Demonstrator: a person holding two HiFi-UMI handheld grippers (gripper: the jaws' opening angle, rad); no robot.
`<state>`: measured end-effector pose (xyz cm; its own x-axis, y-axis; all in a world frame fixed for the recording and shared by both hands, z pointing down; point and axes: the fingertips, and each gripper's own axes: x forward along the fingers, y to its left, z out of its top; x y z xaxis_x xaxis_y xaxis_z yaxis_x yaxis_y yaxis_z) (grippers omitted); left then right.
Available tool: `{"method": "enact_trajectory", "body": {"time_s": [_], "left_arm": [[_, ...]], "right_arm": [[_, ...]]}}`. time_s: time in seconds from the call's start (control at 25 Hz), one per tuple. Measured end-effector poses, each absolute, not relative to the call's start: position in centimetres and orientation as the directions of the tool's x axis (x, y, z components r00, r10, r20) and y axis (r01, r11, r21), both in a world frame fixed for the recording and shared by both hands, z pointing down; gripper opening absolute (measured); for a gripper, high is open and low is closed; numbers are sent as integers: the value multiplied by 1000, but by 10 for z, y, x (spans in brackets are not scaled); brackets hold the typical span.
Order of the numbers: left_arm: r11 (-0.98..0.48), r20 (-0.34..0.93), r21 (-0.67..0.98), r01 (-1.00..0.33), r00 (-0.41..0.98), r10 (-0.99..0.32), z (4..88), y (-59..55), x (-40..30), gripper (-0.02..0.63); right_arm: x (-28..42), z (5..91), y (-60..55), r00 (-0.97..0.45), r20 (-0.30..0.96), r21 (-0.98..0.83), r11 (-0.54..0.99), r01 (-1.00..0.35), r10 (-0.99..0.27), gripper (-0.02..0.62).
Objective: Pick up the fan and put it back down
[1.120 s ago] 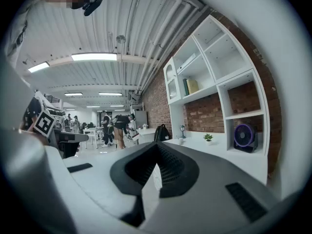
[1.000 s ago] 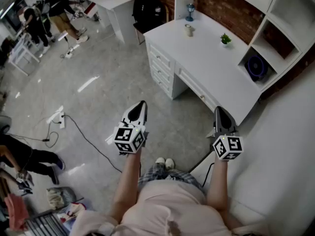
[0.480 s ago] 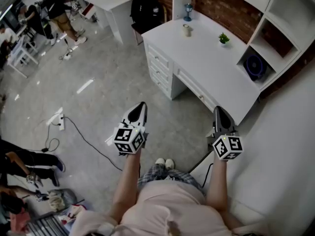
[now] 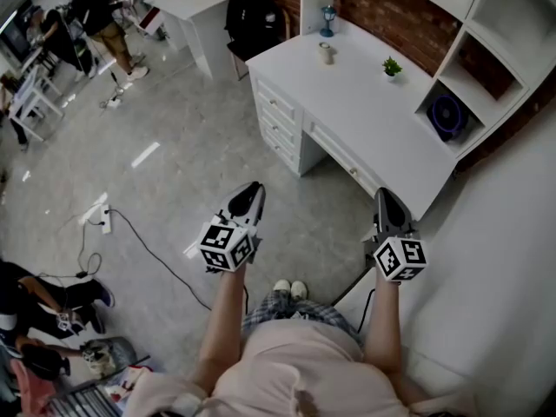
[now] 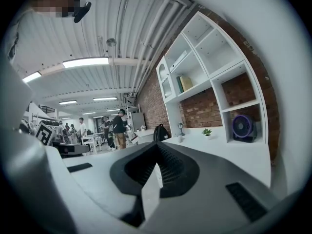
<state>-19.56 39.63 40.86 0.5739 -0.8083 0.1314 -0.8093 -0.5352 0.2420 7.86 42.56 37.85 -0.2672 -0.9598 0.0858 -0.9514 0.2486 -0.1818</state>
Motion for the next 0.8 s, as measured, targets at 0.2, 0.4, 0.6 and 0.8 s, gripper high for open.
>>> {"method": "enact_trajectory", "body": {"time_s": [0.2,0.4,0.6,0.8], "left_arm": [[-560,38,308,-769,598,-800,400,394,-203,248],[-578,-19,342,-741,610,-792,398,391,-212,336],[-581,-14,334,-743,612,-791,402,384,-221,356],[-583,-12,343,-736,618,-786,409,371,-229,357]], "right_arm": [[74,378,427,-263,86,-184,244,-952,-961,15],[69,382,423,-254,91,-199,233,-952,-963,15],[61,387,418,-242,99,-207,218,-954,-965,15],[50,393,409,-231,100,-215,205,-955,-968,16]]}}
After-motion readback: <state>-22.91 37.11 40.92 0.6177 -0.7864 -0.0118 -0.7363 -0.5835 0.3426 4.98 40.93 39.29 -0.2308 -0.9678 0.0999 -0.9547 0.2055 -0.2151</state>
